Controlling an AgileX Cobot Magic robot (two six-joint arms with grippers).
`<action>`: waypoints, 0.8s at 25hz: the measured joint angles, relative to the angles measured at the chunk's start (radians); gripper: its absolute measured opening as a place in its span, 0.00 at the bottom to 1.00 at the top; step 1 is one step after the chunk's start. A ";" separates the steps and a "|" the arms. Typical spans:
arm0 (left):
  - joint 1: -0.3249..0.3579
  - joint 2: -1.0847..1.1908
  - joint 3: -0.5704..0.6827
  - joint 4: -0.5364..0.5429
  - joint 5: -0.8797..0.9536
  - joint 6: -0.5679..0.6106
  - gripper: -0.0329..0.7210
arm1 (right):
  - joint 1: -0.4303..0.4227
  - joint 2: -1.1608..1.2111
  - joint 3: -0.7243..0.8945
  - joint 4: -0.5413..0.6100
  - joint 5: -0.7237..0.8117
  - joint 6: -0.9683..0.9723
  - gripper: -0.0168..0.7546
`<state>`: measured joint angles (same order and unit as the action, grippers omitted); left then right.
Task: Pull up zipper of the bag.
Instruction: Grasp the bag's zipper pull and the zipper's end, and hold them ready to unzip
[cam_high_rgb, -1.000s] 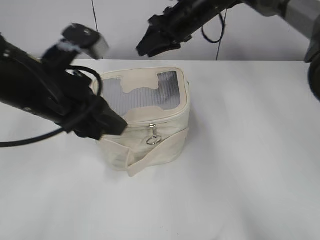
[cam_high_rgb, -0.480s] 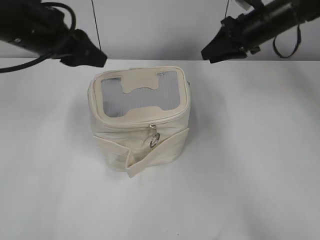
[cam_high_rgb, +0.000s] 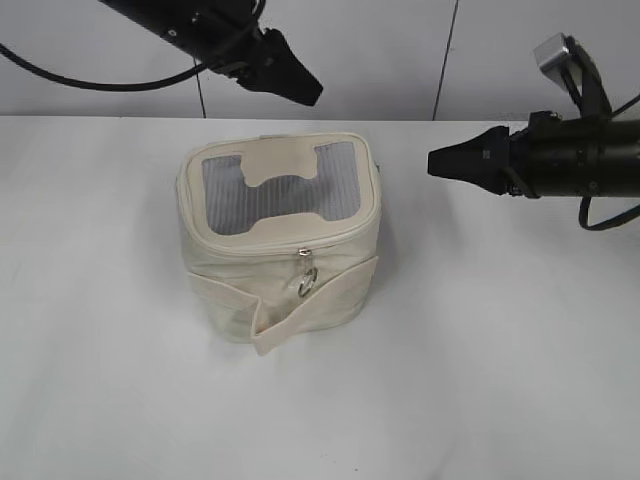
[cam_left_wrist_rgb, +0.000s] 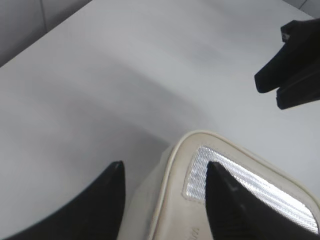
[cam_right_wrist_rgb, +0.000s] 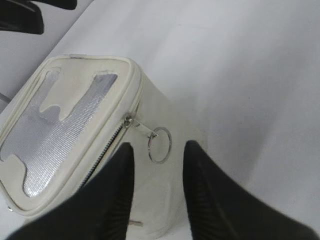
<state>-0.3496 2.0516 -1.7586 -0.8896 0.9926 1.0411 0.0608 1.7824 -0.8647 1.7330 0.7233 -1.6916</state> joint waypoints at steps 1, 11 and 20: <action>-0.005 0.031 -0.035 0.000 0.025 0.000 0.57 | 0.003 0.003 0.014 0.024 0.003 -0.032 0.38; -0.075 0.165 -0.148 0.033 0.064 0.000 0.57 | 0.006 0.018 0.026 0.068 0.012 -0.107 0.38; -0.075 0.187 -0.157 0.091 0.079 -0.011 0.31 | 0.058 0.018 0.026 0.068 0.005 -0.161 0.38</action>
<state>-0.4246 2.2390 -1.9153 -0.7986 1.0715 1.0304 0.1188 1.8000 -0.8383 1.8012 0.7282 -1.8528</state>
